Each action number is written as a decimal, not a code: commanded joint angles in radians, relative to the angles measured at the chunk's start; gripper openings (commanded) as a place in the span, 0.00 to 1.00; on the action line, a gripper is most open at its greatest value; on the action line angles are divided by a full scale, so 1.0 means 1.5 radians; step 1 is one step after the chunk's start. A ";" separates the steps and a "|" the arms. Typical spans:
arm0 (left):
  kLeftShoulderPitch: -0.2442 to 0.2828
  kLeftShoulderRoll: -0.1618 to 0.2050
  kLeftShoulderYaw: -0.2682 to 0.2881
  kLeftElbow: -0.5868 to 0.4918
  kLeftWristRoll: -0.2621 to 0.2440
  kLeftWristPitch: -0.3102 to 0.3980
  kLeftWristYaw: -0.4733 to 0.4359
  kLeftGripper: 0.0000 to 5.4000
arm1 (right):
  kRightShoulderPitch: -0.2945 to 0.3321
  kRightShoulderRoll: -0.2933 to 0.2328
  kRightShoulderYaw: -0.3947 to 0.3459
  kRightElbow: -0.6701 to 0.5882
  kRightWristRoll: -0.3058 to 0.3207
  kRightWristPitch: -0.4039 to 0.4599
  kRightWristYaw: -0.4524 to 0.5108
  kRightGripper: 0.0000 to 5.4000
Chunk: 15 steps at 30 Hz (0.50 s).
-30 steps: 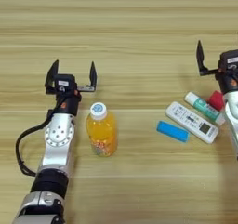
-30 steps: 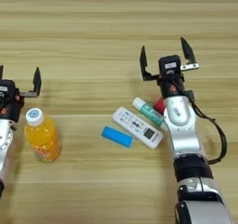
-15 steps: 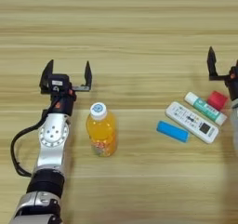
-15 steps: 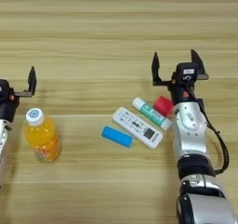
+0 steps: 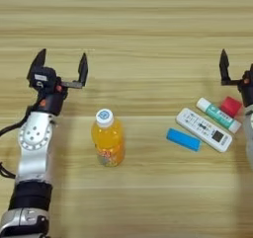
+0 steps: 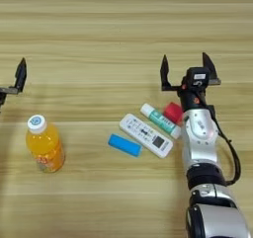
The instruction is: Move the objects on the table
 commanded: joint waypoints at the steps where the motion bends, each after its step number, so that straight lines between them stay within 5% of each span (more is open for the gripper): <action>1: 0.044 0.040 -0.014 -0.129 -0.114 0.098 -0.107 1.00 | -0.010 0.005 0.002 0.001 -0.005 -0.003 -0.005 0.99; 5: 0.089 0.070 -0.012 -0.232 -0.250 0.208 -0.197 1.00 | -0.009 0.006 0.004 0.000 -0.012 -0.005 -0.008 0.99; 7: 0.109 0.083 -0.014 -0.274 -0.291 0.237 -0.234 1.00 | -0.008 0.006 0.005 -0.002 -0.013 -0.005 -0.009 0.99; 15: 0.158 0.129 -0.018 -0.323 -0.335 0.299 -0.357 1.00 | -0.004 0.006 0.011 -0.008 -0.022 -0.007 -0.013 0.99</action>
